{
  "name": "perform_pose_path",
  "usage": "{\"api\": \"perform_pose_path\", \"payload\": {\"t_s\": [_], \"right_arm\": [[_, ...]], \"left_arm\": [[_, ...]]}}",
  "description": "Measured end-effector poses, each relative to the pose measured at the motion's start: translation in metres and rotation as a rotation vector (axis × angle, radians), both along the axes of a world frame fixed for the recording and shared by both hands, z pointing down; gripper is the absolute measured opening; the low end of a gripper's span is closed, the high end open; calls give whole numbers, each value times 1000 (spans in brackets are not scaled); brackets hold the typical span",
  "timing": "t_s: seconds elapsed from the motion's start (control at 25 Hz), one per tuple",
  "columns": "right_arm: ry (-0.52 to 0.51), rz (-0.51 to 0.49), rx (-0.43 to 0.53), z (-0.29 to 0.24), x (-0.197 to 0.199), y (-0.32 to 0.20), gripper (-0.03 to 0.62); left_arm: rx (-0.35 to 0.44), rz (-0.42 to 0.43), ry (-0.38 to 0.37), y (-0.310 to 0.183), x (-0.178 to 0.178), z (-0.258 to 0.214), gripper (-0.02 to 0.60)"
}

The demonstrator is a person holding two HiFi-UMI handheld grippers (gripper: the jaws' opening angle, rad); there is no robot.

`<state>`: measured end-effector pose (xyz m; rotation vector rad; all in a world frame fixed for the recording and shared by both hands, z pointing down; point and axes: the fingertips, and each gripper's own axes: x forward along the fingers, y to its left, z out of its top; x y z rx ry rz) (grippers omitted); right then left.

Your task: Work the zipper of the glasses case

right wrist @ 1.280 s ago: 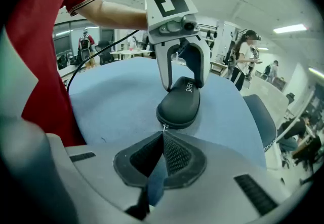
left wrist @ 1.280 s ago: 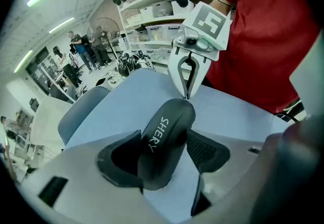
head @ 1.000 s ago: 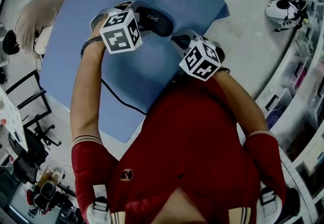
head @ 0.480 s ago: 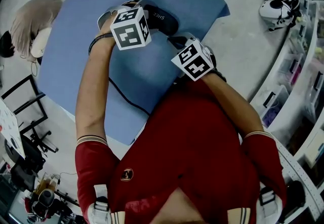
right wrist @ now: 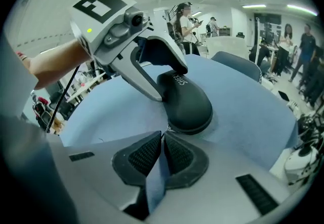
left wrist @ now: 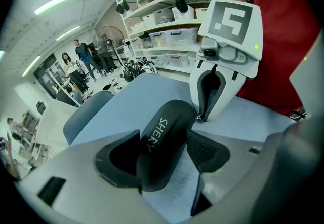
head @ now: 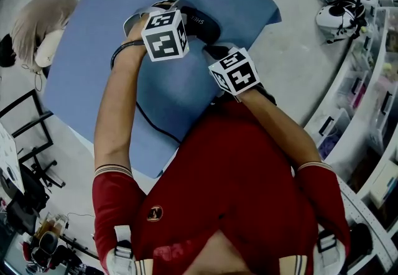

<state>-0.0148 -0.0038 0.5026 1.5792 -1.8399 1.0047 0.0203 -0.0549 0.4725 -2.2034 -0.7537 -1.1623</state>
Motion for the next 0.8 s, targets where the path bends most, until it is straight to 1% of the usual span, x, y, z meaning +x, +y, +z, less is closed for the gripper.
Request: {"api": "perform_pose_path", "payload": {"t_s": [0.08, 0.16, 0.28, 0.4, 0.52, 0.64, 0.8], "right_arm": [[-14, 17, 1, 0, 1, 1, 15], [27, -1, 1, 0, 4, 4, 9], [96, -24, -6, 3, 9, 10, 11], [112, -17, 3, 3, 20, 17, 52], [125, -13, 30, -3, 33, 23, 63], [155, -44, 78, -13, 46, 27, 66], [171, -93, 163, -33, 57, 25, 66]], "left_arm": [[10, 0, 1, 2, 0, -1, 284], [11, -2, 10, 3, 0, -3, 284], [-13, -23, 36, 3, -1, -2, 284], [-31, -52, 72, 5, -1, -4, 284], [-32, -79, 92, 6, 0, -5, 284], [-17, -111, 113, 9, 0, -8, 285], [-30, -194, 181, 7, 1, -20, 285]]}}
